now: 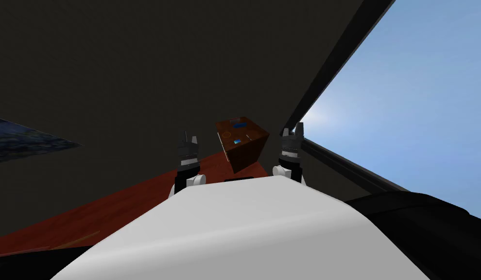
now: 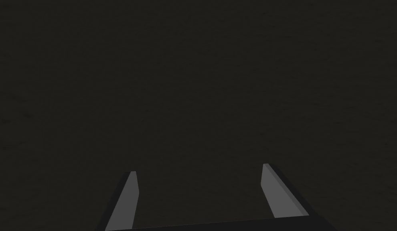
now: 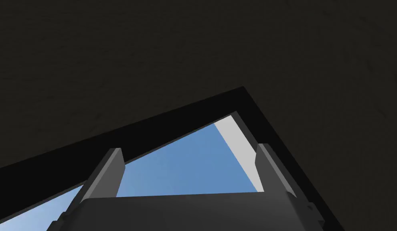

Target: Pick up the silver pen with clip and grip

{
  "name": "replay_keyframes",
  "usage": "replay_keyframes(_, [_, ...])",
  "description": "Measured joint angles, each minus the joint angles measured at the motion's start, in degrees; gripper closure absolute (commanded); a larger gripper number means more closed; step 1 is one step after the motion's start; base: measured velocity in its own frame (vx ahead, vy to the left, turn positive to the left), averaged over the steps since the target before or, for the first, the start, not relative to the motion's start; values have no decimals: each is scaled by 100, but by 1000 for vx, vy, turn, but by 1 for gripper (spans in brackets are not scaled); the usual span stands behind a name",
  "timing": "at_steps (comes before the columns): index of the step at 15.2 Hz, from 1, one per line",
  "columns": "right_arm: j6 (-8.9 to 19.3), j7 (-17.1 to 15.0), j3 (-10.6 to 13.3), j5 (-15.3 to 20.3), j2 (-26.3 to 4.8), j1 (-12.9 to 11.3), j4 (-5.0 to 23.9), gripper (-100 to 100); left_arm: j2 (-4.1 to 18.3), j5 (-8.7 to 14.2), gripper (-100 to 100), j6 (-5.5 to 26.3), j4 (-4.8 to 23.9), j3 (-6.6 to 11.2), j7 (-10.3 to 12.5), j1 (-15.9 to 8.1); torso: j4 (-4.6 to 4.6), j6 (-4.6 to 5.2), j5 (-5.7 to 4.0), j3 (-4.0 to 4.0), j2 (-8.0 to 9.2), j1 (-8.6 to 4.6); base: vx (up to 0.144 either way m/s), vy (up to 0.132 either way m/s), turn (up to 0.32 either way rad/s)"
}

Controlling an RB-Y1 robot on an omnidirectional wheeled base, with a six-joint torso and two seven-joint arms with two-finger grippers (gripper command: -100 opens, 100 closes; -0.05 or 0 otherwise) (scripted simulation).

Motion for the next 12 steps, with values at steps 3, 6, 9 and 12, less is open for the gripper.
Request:
replay_keyframes(3, [16, -16, 0, -12, -301, 80, 35, -100, 0, 0, 0, 0, 0, 0, 0, 0, 0, -1, 1, 0, -1, 4, 4, 18, 53])
replay_keyframes(6, [59, -34, -9, -29, -594, 166, 89, -100, 0, 0, 0, 0, 0, 0, 0, 0, 0, -1, 2, -1, -1, 8, 4, 29, 84])
replay_keyframes(9, [122, -70, -55, -67, -941, 258, 200, -100, 0, 0, 0, 0, 0, -1, 0, 0, -1, -2, 2, -1, -1, 10, 3, 33, 102])
replay_keyframes(12, [138, -94, -39, -78, -1249, 473, 280, -100, 0, 0, 0, 0, 0, -1, 0, 0, 0, -1, 4, 0, 0, 15, 6, 47, 129])
